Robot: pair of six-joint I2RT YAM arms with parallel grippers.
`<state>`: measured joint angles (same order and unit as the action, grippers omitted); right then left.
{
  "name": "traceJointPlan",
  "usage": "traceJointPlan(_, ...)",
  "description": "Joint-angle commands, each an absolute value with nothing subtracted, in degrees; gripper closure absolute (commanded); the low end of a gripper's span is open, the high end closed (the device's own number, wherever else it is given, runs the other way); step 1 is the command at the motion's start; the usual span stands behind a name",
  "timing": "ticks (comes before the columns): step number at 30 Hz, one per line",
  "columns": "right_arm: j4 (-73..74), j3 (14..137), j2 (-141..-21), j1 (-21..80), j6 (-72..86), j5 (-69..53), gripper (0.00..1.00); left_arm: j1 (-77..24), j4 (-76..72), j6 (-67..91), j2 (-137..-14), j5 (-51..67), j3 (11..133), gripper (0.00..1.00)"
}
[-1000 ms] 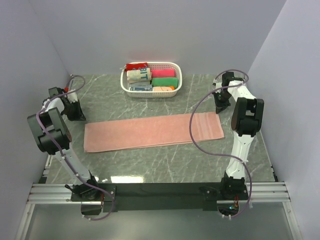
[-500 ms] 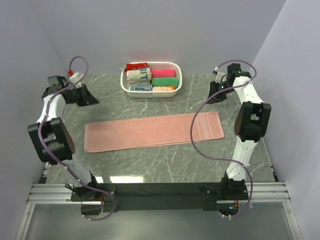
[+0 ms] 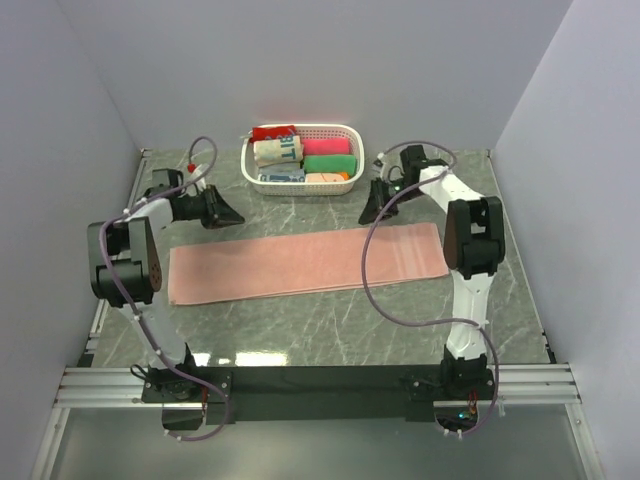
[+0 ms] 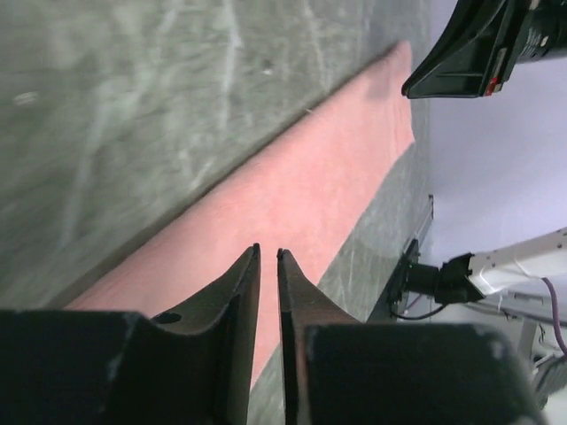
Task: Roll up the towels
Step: Fold the towel
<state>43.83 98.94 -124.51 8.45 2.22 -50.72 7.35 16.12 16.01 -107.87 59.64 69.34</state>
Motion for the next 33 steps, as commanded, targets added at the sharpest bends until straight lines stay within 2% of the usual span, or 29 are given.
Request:
traceJointPlan(1,47.54,98.62,-123.15,0.28,-2.89,-43.53,0.81,11.59,19.76,12.23,-105.39,58.28,72.41,0.78)
traceJointPlan(8,55.8,96.77,-114.0,-11.68,-8.7,-30.72,0.54,17.05,31.9,-2.08,-96.88,51.78,72.51,0.65)
traceJointPlan(12,56.52,91.51,-110.4,-12.48,-9.93,-19.8,0.51,19.24,33.05,-3.52,-92.03,47.56,70.49,0.55)
traceJointPlan(14,55.29,87.64,-108.9,-12.39,-9.84,-16.81,0.45,19.51,33.66,-3.95,-90.36,44.67,70.05,0.5)
traceJointPlan(16,54.32,84.74,-108.81,-11.95,-9.06,-15.56,0.45,19.42,34.01,-4.22,-89.39,43.07,69.7,0.46)
traceJointPlan(19,52.65,82.8,-110.47,-11.17,-7.82,-13.45,0.45,19.51,34.01,-4.74,-87.89,41.31,68.91,0.44)
traceJointPlan(28,47.64,80.86,-113.38,-8.0,-5.54,-8.79,0.46,19.51,37.35,-7.03,-86.31,40.96,70.58,0.44)
traceJointPlan(33,47.2,81.74,-114.61,-4.93,-3.25,-8.7,0.51,19.6,36.83,-6.86,-86.57,40.61,69.96,0.44)
